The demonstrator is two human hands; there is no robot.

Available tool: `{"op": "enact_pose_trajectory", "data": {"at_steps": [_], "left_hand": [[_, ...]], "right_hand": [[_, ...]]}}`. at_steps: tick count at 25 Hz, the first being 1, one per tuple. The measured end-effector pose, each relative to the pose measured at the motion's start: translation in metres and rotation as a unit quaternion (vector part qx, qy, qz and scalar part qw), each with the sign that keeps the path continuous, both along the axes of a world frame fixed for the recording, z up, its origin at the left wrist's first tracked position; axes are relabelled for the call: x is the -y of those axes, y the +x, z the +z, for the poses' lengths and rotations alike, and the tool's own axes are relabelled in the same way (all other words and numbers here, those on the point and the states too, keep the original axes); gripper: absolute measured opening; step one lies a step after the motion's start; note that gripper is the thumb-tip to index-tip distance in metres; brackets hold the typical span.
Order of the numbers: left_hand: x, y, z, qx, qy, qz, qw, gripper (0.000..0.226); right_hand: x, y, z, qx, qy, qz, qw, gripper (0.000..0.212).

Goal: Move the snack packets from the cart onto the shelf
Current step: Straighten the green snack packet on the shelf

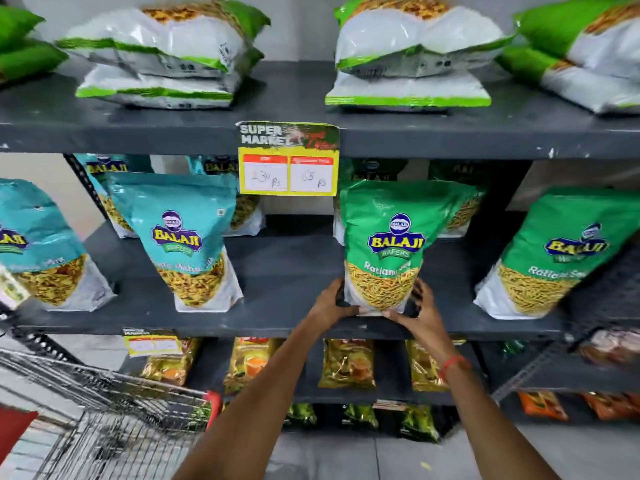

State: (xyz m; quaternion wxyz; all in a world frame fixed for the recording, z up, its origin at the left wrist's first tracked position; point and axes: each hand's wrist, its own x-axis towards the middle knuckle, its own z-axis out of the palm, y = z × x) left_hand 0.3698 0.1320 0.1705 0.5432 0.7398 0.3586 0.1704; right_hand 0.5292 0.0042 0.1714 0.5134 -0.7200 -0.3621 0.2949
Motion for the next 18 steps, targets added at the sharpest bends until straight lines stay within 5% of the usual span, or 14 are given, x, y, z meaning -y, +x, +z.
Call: {"op": "enact_pose_trajectory", "data": {"at_steps": [13, 18], "left_hand": [[-0.005, -0.004, -0.007, -0.004, -0.030, 0.031, 0.999, 0.075], [0.026, 0.005, 0.003, 0.029, 0.044, 0.070, 0.996, 0.106]], "right_hand": [[-0.010, 0.004, -0.012, 0.045, 0.008, -0.011, 0.999, 0.084], [0.000, -0.004, -0.005, 0.077, 0.010, -0.052, 0.996, 0.091]]}}
